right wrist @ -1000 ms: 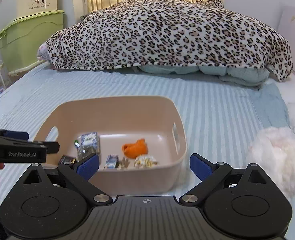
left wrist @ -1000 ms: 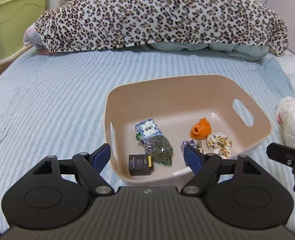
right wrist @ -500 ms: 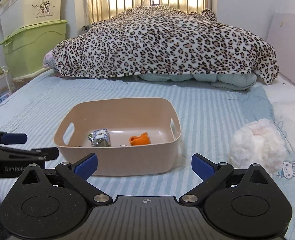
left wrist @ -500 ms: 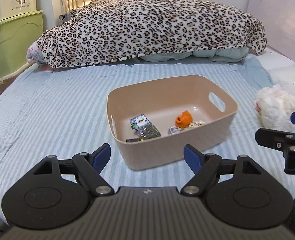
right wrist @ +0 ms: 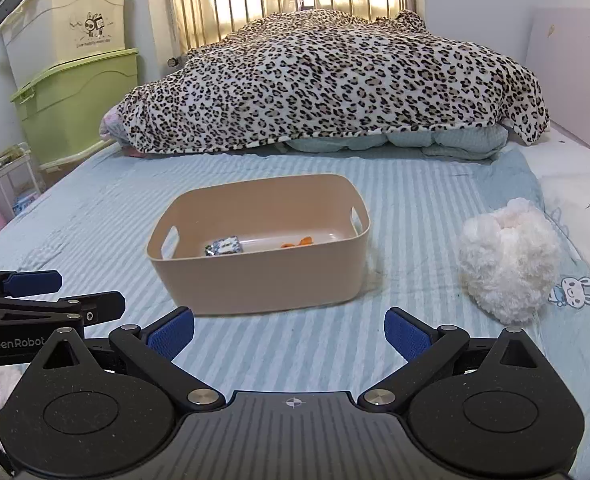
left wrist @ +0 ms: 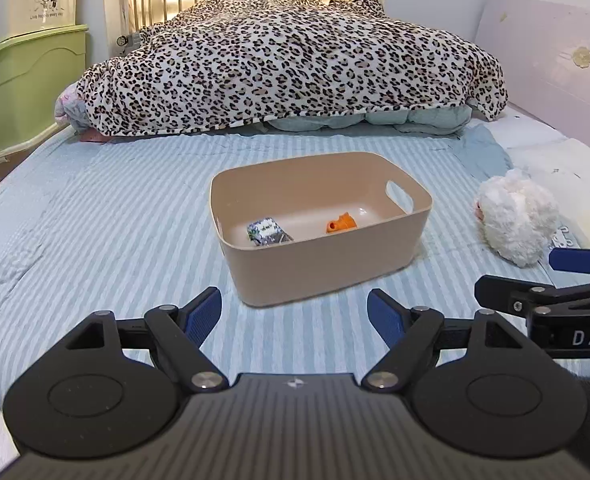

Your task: Organize objects

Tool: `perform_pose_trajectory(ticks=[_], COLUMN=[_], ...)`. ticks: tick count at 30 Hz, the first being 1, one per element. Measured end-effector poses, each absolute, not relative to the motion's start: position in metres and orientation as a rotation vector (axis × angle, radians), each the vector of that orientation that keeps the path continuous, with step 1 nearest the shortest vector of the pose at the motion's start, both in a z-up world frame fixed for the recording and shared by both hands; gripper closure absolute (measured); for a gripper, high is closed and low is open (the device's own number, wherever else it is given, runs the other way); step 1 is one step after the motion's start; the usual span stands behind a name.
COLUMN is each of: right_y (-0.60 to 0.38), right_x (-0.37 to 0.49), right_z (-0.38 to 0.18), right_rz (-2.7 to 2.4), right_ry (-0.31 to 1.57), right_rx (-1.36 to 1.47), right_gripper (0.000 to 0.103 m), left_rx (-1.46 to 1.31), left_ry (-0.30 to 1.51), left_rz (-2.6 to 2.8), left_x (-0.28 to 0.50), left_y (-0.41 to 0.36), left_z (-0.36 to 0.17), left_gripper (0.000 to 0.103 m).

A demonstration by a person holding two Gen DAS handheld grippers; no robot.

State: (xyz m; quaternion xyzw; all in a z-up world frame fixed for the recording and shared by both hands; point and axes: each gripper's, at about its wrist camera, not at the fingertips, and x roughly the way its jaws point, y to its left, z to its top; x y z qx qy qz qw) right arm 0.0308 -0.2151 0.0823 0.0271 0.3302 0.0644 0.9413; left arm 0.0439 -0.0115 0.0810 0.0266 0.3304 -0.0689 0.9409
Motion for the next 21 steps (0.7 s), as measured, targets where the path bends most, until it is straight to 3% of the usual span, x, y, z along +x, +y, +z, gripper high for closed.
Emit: perform_pose_trajectory(ticks=[21], right_y=[-0.203], right_x=[-0.02], right_z=[0.067], right_rz=[0.156], right_ry=[0.703], right_rx=[0.027], right_gripper=[0.0], left_rx=[0.059], left_ry=[0.701], left_rz=[-0.171], left_x=[-0.01], left_y=[-0.008], left_z=[0.072], left_gripper=[0.022])
